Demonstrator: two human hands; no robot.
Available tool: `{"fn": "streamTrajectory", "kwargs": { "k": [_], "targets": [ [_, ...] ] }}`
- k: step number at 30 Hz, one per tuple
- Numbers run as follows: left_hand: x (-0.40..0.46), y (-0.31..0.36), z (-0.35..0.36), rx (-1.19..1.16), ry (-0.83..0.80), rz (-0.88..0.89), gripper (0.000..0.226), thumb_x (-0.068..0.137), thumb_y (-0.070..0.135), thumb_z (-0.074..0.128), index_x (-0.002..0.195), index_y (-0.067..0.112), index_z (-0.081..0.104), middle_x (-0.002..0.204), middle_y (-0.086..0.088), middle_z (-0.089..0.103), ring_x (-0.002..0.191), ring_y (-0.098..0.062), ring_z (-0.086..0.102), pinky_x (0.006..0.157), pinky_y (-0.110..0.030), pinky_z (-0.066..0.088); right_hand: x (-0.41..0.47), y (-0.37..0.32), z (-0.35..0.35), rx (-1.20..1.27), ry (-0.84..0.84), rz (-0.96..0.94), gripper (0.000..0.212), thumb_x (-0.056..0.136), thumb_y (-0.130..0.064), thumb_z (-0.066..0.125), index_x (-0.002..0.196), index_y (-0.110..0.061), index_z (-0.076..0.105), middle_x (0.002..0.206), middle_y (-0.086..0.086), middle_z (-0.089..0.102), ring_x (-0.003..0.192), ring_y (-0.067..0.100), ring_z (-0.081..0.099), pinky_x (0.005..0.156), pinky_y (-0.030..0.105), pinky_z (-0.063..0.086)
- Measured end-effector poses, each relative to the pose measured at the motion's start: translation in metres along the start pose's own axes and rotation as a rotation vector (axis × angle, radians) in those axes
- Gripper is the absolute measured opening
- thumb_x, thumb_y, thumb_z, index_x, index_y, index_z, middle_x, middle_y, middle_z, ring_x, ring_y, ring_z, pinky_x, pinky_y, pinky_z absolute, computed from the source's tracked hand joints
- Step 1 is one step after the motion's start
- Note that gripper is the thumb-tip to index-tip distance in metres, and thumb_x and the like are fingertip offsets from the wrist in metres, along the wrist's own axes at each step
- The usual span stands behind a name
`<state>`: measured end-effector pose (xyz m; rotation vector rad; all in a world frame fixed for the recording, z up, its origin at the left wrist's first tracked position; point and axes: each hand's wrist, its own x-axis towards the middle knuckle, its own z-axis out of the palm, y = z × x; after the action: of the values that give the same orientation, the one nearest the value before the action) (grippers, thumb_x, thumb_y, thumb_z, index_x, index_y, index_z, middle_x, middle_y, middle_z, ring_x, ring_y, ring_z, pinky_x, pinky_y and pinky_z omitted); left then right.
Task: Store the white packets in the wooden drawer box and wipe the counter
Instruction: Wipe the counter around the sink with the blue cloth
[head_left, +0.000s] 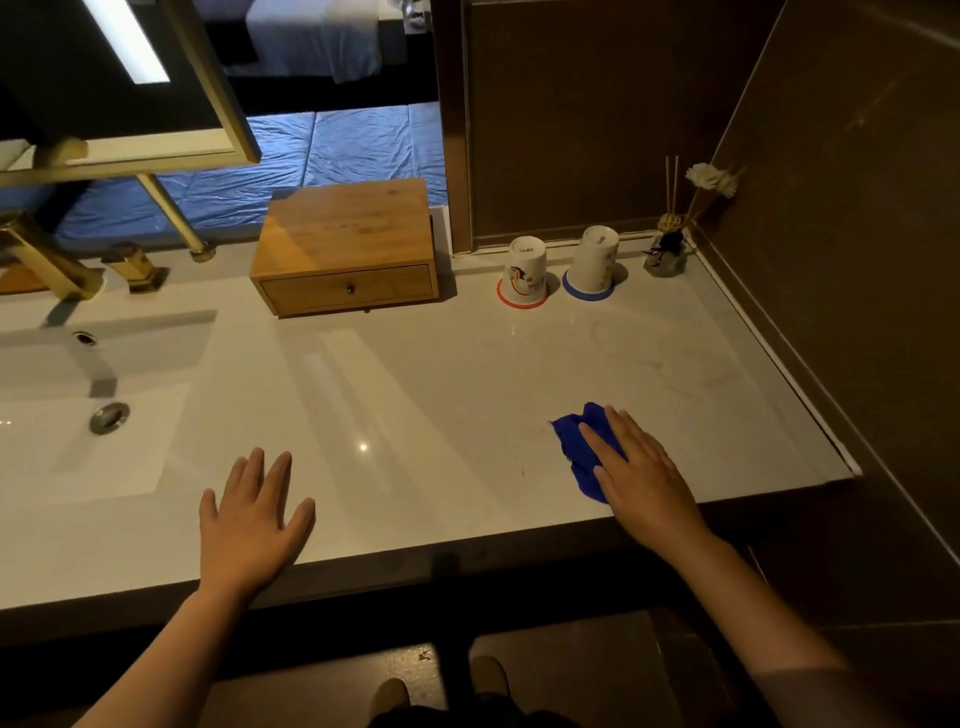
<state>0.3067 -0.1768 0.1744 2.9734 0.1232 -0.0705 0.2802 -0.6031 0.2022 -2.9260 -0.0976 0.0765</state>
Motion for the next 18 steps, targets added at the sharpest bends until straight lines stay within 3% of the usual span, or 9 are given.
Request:
{"fn": "streamTrajectory", "kwargs": {
  "k": [4,7,12,18],
  "targets": [
    [0.0,0.0,-0.001,0.004,0.0,-0.003,0.078,0.077,0.064,0.017,0.146,0.028,0.024,0.159,-0.006,0.015,0.147,-0.023,0.008,0.115,-0.053,0.008,-0.002,0.005,0.014,-0.011,-0.095,0.017,0.072,0.095,-0.049,0.03,0.136,-0.036,-0.027,0.151,-0.002,-0.028,0.143,0.019,-0.019,0.115,0.035,-0.004],
    [0.001,-0.001,0.001,0.009,-0.002,-0.002,0.076,0.079,0.063,0.018,0.147,0.029,0.022,0.159,-0.005,0.014,0.147,-0.022,0.007,0.115,-0.053,0.007,0.002,0.004,0.019,-0.033,-0.121,0.03,0.076,0.088,-0.064,0.024,0.132,-0.04,-0.033,0.145,-0.002,-0.038,0.138,0.018,-0.03,0.114,0.038,-0.01],
    [0.001,-0.001,0.0,0.012,-0.017,0.003,0.073,0.082,0.062,0.021,0.147,0.029,0.02,0.159,-0.005,0.012,0.147,-0.023,0.006,0.115,-0.054,0.007,0.006,0.001,0.017,0.011,-0.148,0.054,0.071,0.086,-0.067,0.027,0.142,-0.043,-0.01,0.149,-0.002,-0.032,0.142,0.019,-0.023,0.115,0.04,-0.008],
    [0.001,-0.001,-0.006,-0.012,-0.077,0.011,0.074,0.082,0.062,0.021,0.148,0.029,0.016,0.16,-0.004,0.006,0.147,-0.022,0.0,0.116,-0.054,0.004,0.008,-0.02,0.009,0.049,-0.032,0.159,0.057,0.092,-0.053,0.034,0.144,-0.033,0.024,0.159,0.009,0.004,0.145,0.025,0.001,0.117,0.046,0.003]
  ]
}}
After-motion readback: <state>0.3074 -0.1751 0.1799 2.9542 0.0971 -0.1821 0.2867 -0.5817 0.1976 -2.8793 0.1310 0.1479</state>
